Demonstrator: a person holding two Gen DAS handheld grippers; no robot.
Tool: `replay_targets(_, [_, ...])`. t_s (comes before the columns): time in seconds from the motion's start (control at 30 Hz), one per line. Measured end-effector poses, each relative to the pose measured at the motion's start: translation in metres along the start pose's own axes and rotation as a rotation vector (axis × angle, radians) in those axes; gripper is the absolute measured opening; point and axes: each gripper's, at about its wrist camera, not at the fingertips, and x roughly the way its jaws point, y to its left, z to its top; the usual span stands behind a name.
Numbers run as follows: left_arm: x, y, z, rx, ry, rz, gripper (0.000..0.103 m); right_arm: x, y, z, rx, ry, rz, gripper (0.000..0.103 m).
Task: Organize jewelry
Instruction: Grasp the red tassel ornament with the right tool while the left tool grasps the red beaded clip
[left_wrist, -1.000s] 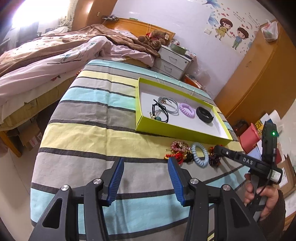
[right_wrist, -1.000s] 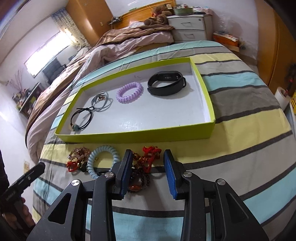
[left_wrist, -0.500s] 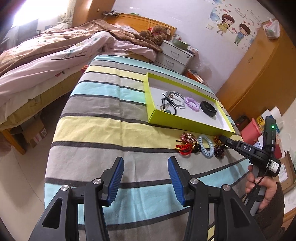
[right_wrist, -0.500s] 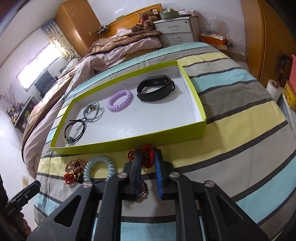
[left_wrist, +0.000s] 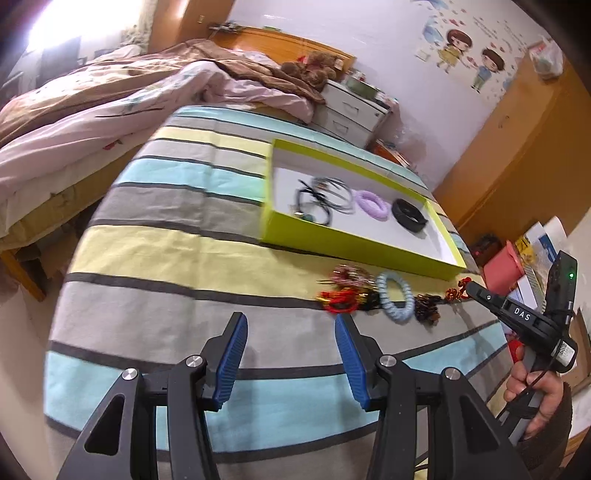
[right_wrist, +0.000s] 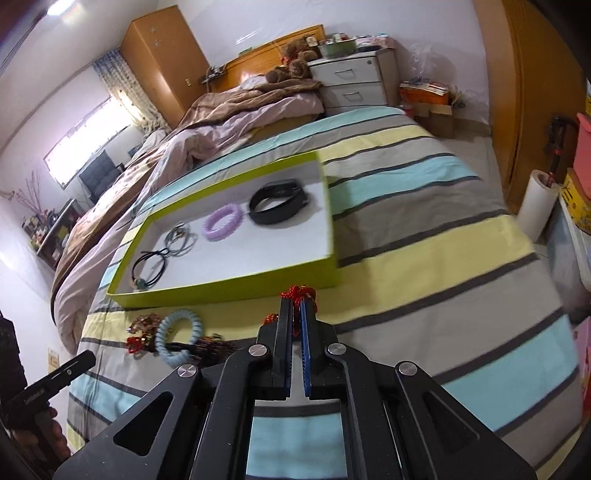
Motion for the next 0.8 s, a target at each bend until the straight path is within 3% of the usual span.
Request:
replay_targets(0.3, [0.031,-0.028,0.008,0.077,0.043,0.032,0.049,-0.016,-0.020,0.003,-0.003,-0.018,0.028,0.004])
replay_targets(0.43, [0.041,-0.041,0.013,0.136,0.032,0.103,0.049,-0.016,-0.024,0.003,-0.007,-0.013,0.043,0.004])
replay_targets(0.53, [0.053,-0.050,0.013,0.168,0.074,0.086,0.049,-0.016,-0.025,0.003,-0.007,-0.014,0.053,0.004])
replay_targets(0.8, [0.065,-0.068,0.013,0.258,0.076,0.125,0.051,-0.017,-0.027,0.002,-0.006,-0.011,0.069,0.004])
